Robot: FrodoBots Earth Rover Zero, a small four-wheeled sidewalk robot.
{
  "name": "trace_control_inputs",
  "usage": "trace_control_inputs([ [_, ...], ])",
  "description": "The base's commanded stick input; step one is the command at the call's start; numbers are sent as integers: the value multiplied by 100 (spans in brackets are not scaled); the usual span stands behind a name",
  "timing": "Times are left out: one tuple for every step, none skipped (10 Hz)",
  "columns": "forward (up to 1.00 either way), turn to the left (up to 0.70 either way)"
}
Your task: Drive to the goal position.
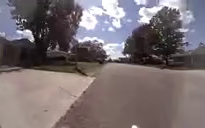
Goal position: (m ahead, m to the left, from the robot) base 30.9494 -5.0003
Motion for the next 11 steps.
trace_control_inputs([
  [85,2],
  [85,2],
  [85,2],
  [85,2],
  [85,2],
  [85,2],
  [85,2],
  [85,2],
  [85,2],
  [85,2],
  [85,2],
])
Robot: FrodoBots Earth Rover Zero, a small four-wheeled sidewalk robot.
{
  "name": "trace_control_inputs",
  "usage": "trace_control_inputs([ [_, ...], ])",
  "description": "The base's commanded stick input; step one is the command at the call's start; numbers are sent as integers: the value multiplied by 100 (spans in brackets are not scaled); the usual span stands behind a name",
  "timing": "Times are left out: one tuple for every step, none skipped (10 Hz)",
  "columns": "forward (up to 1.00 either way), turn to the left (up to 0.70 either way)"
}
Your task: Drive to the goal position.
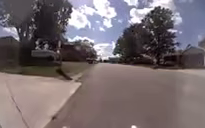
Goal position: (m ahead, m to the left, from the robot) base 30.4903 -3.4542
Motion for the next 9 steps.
trace_control_inputs([
  [85,2],
  [85,2],
  [85,2],
  [85,2],
  [85,2],
  [85,2],
  [85,2],
  [85,2],
  [85,2],
])
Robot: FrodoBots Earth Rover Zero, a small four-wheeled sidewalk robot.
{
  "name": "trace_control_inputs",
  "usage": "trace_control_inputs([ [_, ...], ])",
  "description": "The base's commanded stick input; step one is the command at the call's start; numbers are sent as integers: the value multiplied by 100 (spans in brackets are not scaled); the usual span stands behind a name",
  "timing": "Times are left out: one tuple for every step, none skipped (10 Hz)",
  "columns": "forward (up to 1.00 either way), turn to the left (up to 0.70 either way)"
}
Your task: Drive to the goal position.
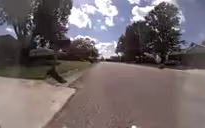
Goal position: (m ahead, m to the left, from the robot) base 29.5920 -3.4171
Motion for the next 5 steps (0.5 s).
trace_control_inputs([
  [85,2],
  [85,2],
  [85,2],
  [85,2],
  [85,2],
])
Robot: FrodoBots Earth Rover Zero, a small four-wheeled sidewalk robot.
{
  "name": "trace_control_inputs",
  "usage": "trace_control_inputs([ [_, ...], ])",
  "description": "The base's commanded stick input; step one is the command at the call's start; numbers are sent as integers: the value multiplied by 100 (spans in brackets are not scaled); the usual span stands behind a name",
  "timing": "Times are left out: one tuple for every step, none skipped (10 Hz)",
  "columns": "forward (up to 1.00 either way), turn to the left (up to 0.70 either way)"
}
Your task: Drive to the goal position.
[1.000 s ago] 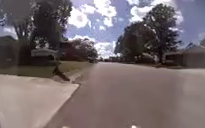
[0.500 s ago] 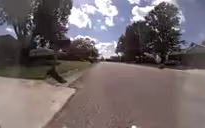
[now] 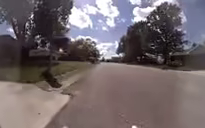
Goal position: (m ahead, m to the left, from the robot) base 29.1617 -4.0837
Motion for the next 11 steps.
trace_control_inputs([
  [85,2],
  [85,2],
  [85,2],
  [85,2],
  [85,2],
  [85,2],
  [85,2],
  [85,2],
  [85,2],
  [85,2],
  [85,2],
])
